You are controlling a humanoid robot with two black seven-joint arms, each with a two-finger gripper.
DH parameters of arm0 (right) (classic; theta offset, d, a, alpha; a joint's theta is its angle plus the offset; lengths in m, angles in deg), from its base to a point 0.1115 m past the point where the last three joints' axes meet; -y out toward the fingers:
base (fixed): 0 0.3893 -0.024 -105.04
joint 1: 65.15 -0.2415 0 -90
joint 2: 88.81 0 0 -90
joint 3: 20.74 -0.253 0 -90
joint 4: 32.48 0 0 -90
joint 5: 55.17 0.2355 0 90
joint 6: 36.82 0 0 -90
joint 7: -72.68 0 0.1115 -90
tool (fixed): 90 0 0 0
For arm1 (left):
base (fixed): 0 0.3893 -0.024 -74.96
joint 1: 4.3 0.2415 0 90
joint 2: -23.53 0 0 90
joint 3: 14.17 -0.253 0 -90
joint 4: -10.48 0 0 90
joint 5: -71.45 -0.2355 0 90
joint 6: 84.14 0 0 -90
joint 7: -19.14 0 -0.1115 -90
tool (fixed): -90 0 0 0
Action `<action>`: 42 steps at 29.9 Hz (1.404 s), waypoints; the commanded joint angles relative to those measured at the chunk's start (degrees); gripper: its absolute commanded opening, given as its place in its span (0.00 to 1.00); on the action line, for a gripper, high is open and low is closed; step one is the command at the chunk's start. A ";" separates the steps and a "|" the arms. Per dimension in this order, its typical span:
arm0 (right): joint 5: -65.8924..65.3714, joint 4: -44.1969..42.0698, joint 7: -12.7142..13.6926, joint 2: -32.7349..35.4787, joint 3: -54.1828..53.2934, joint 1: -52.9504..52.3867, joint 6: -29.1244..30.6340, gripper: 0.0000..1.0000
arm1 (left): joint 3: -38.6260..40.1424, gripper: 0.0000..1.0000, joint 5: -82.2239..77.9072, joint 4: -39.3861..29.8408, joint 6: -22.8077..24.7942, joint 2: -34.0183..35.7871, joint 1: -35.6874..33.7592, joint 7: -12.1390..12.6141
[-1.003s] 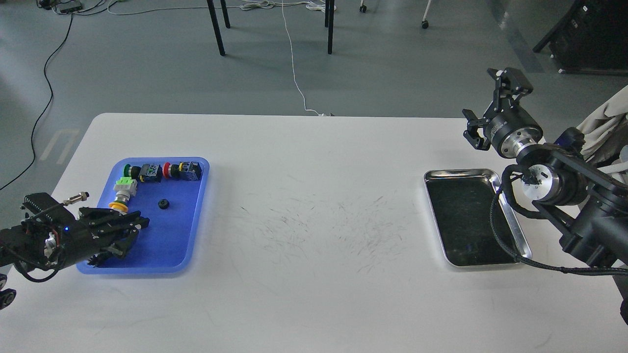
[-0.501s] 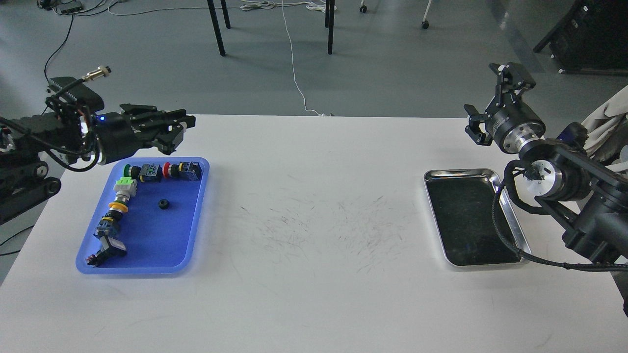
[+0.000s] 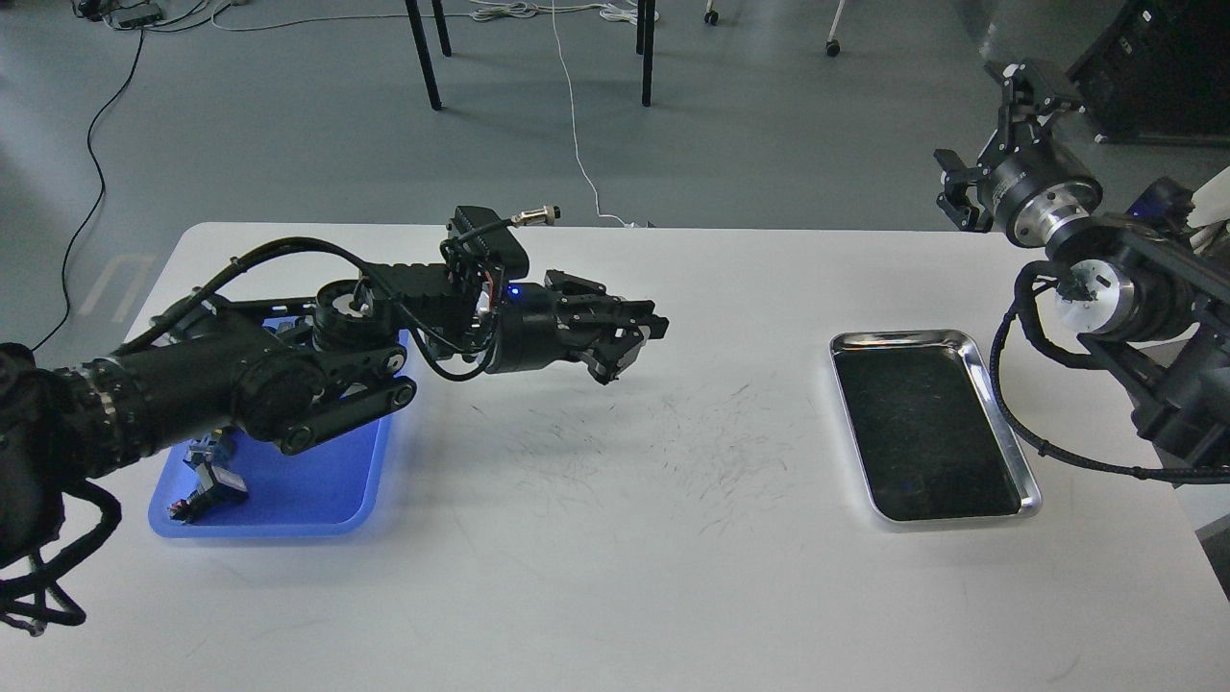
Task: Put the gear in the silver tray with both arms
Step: 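Carry the black gear with the left gripper toward the table center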
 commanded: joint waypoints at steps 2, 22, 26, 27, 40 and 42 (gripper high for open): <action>4.14 -0.04 0.59 0.35 0.04 -1.50 -0.01 0.99 | -2.50 0.12 0.11 4.46 0.00 -7.24 0.57 0.00; 4.50 -0.92 0.86 0.35 0.12 -1.32 0.08 0.99 | -5.41 0.13 0.38 17.83 -0.09 -13.23 4.26 0.00; 4.41 -1.01 0.86 0.35 0.21 -1.23 0.08 0.99 | -7.86 0.13 0.29 17.40 -0.18 -13.23 4.79 0.00; 4.41 -1.01 0.86 0.35 0.21 -1.23 0.17 0.99 | -8.13 0.13 0.46 17.13 -0.27 -13.23 4.79 0.00; 4.06 -1.98 0.77 0.18 0.30 -0.80 0.26 0.99 | -8.83 0.13 0.03 12.03 -1.15 -13.23 4.61 0.00; 3.89 -2.33 0.77 0.09 0.30 -0.97 0.26 0.99 | -8.75 0.13 0.03 11.94 -1.15 -13.23 4.70 0.00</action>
